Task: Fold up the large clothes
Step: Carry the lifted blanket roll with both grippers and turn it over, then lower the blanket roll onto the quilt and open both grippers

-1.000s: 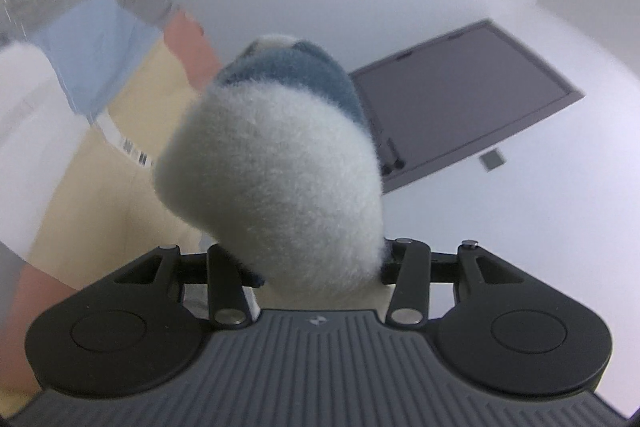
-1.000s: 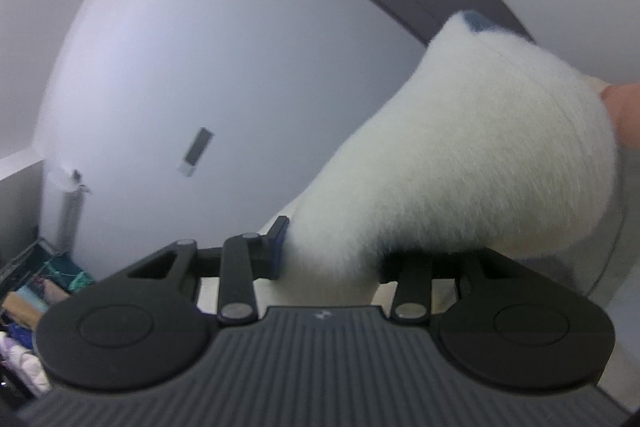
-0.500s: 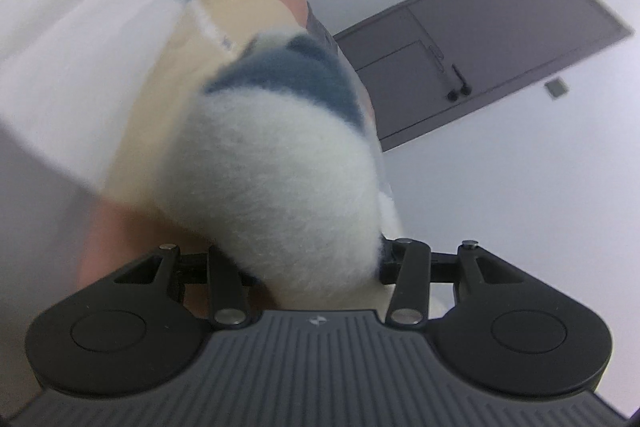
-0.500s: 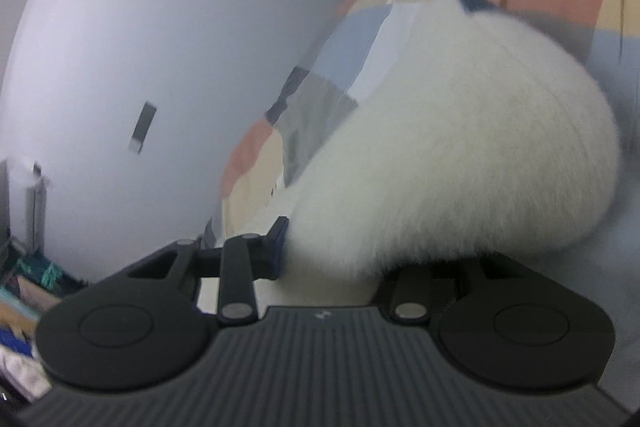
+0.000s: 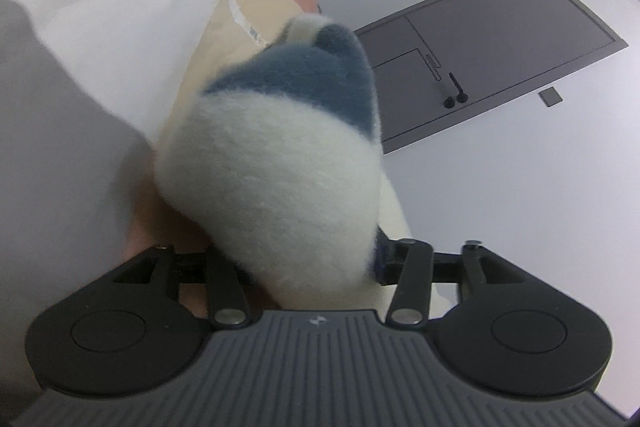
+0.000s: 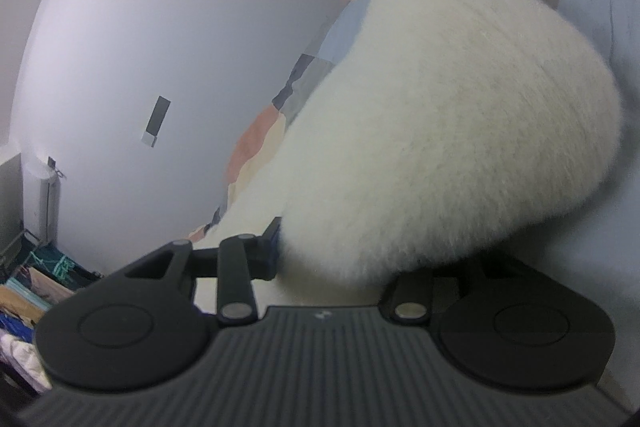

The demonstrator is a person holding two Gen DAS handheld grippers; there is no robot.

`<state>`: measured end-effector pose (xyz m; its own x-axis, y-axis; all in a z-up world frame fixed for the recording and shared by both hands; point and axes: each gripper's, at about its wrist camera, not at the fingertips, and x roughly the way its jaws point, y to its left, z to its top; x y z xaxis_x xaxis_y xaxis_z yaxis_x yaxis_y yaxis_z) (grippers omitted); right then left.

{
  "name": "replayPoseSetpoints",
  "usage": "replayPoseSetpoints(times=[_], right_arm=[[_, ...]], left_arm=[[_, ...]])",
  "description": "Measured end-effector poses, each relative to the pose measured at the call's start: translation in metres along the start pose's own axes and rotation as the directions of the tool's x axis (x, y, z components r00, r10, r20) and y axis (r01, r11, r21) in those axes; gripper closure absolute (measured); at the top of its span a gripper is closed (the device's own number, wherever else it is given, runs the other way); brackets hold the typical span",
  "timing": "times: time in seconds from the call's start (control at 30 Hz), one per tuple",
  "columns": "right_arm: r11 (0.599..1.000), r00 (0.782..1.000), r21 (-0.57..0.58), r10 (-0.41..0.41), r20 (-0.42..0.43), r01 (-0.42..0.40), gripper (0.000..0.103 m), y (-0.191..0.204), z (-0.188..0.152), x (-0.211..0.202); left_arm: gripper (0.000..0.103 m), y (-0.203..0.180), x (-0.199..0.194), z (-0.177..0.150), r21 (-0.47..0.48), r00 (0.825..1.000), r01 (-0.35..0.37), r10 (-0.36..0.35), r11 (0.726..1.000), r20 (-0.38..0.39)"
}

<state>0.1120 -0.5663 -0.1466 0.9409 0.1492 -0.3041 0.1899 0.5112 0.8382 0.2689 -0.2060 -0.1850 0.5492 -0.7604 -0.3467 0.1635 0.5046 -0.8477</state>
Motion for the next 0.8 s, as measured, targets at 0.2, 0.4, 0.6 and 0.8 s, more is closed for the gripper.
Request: replayPoseSetpoints(times=[0.2,0.4,0.6,0.8], right_arm=[[0.999,0.999,0.01,-0.047,-0.005,0.047,0.051,0.008,-0.015,-0.027],[0.988,0.994,-0.114,-0.104,-0.027,0.101,0.051,0.042,-0.033,-0.069],[0.962,0.996,-0.256,-0.089,0.033,0.094,0.051,0.109,-0.036,-0.114],[0.895,0.994,-0.436,-0.064,0.087,0.096,0.051,0.195,-0.046,-0.157]], left_arm=[[0.032,-0.012,-0.046,-0.017,0.075,1.0,-0.031,0.031,0.997,0.005],[0.032,-0.063,-0.095,-0.023,0.293,0.994,-0.109,0.112,0.95,0.009],[0.032,-0.138,-0.149,-0.032,0.451,0.991,-0.126,0.132,0.884,0.019],[0.032,-0.205,-0.212,-0.053,0.594,0.994,-0.112,0.097,0.797,0.058]])
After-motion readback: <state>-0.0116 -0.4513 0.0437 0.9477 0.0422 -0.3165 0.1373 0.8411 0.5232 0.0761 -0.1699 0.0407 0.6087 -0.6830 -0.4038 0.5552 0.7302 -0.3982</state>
